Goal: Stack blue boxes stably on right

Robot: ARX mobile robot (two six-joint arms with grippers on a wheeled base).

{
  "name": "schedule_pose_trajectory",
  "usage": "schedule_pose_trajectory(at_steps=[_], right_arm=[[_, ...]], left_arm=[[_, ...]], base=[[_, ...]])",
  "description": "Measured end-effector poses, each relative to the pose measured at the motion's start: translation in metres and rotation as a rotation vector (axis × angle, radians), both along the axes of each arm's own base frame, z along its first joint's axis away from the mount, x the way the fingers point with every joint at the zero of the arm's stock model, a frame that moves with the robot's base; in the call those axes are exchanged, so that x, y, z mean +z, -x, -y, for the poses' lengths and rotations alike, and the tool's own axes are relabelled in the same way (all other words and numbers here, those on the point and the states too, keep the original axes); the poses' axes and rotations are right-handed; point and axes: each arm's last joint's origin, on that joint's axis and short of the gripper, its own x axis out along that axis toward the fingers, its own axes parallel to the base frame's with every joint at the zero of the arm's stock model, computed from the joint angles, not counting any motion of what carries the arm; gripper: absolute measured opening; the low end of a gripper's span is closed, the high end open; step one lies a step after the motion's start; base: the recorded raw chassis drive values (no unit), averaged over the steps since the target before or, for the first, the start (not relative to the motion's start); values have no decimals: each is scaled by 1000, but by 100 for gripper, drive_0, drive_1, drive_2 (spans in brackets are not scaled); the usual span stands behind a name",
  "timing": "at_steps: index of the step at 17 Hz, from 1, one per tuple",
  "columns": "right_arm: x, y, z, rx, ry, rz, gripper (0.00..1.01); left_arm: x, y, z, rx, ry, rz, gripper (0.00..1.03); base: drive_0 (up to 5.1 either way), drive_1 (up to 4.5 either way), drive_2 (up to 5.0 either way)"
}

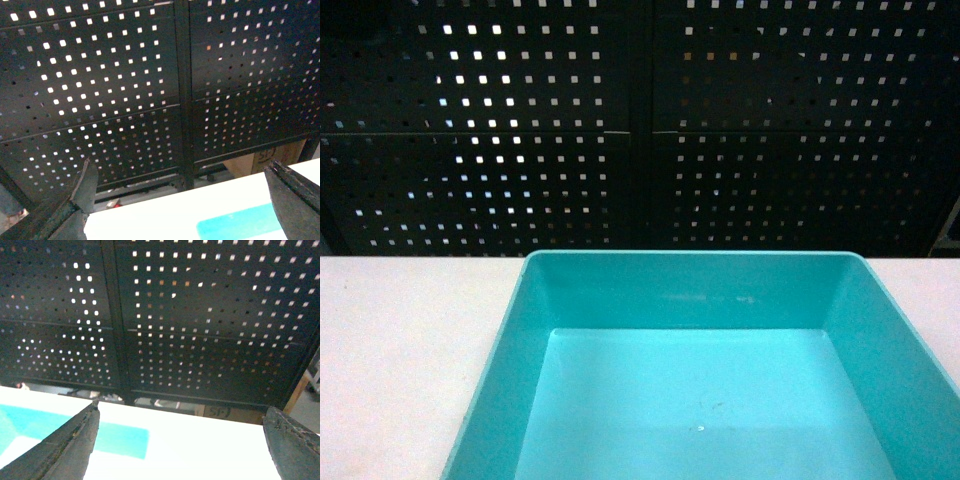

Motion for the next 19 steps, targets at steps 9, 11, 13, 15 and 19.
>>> schedule_pose_trajectory(at_steps=[9,11,13,15,19], right_arm=[[-48,-51,-31,156,155,-277,98],[-57,-61,-39,194,190,-302,98],[-67,-70,-43,227,209,-320,98],[-85,-77,-42,228,211,-382,98],[-116,-82,-39,227,211,-461,98]], left_arm=[[-70,-24,11,130,-21,-380,98],[-73,-33,15,134,-25,-376,98],[-79,-42,22,132,-45,-393,98],[-90,-48,28,125,-68,-439,98],[-102,-54,31,137,-71,-477,98]], base=[[0,0,0],[0,0,0],[0,0,0],[0,0,0],[0,0,0]])
